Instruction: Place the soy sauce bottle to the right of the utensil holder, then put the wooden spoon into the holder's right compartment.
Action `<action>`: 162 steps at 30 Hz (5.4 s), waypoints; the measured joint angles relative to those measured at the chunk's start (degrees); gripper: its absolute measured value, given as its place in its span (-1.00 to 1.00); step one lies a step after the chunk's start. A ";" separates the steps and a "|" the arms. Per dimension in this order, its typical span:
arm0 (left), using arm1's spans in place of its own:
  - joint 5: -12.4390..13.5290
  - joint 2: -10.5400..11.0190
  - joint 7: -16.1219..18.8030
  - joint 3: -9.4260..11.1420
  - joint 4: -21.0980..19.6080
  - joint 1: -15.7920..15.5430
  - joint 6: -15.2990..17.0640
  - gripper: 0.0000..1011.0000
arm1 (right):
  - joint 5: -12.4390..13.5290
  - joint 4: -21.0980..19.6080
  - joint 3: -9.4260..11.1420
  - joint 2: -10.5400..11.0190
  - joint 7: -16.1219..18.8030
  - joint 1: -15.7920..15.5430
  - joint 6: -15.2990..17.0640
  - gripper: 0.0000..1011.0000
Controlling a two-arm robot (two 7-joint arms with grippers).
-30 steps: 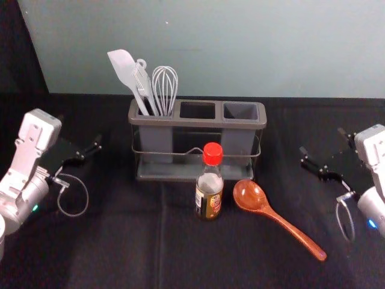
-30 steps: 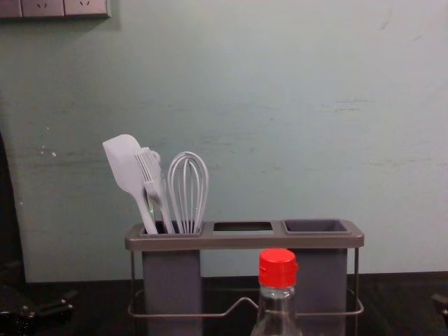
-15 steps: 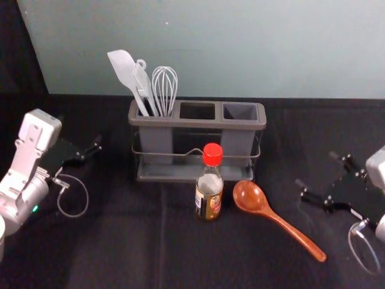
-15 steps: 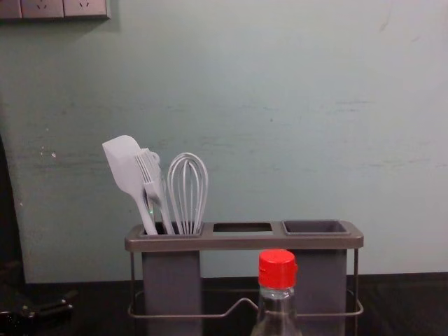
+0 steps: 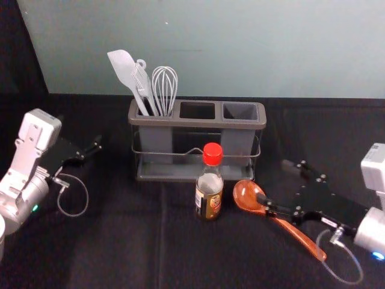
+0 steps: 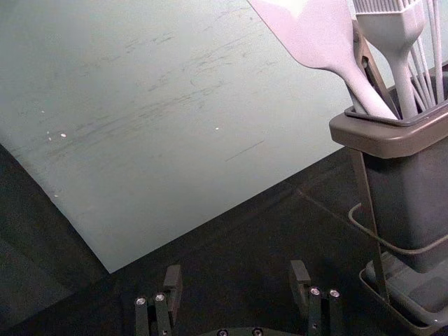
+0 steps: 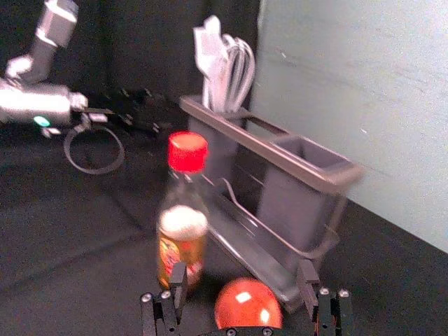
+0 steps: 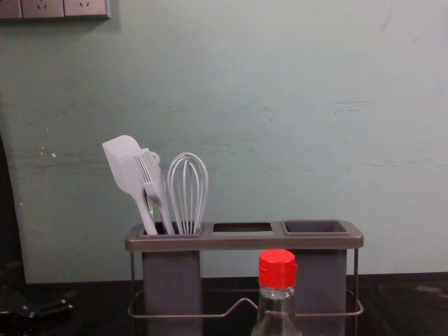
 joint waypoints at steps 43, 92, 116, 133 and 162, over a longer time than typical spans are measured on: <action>0.00 0.00 0.00 0.00 0.00 0.00 0.00 0.99 | -1.28 11.36 -4.48 -18.01 8.38 12.12 -0.46 0.98; 0.00 0.00 0.00 0.00 0.00 0.00 0.00 0.99 | 1.37 0.54 0.52 -13.45 6.49 5.08 -0.71 -0.22; 0.00 0.00 0.00 0.00 0.00 0.00 0.00 0.99 | 12.22 7.25 13.64 -11.79 7.65 -1.24 -6.51 -0.22; 0.00 0.00 0.00 0.00 0.00 0.00 0.00 0.99 | 15.29 18.22 12.74 -17.03 9.32 6.57 -6.56 -0.22; 0.00 0.00 0.00 0.00 0.00 0.00 0.00 0.99 | 8.61 29.31 7.03 -20.54 9.79 18.22 -5.00 -0.22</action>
